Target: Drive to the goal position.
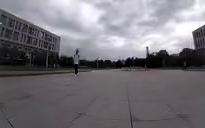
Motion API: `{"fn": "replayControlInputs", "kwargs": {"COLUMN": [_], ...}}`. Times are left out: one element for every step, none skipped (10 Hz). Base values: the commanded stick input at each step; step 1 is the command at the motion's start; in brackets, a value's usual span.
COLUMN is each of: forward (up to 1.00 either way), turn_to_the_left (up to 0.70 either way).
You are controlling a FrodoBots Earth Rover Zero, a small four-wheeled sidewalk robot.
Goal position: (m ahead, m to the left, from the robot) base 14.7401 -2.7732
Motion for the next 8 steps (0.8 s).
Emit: {"fn": "replayControlInputs", "kwargs": {"forward": [0.70,0.70,0.70,0.70,0.70,0.70,0.70,0.70], "turn_to_the_left": [0.00,0.00,0.00,0.00,0.00,0.00,0.00,0.00]}}
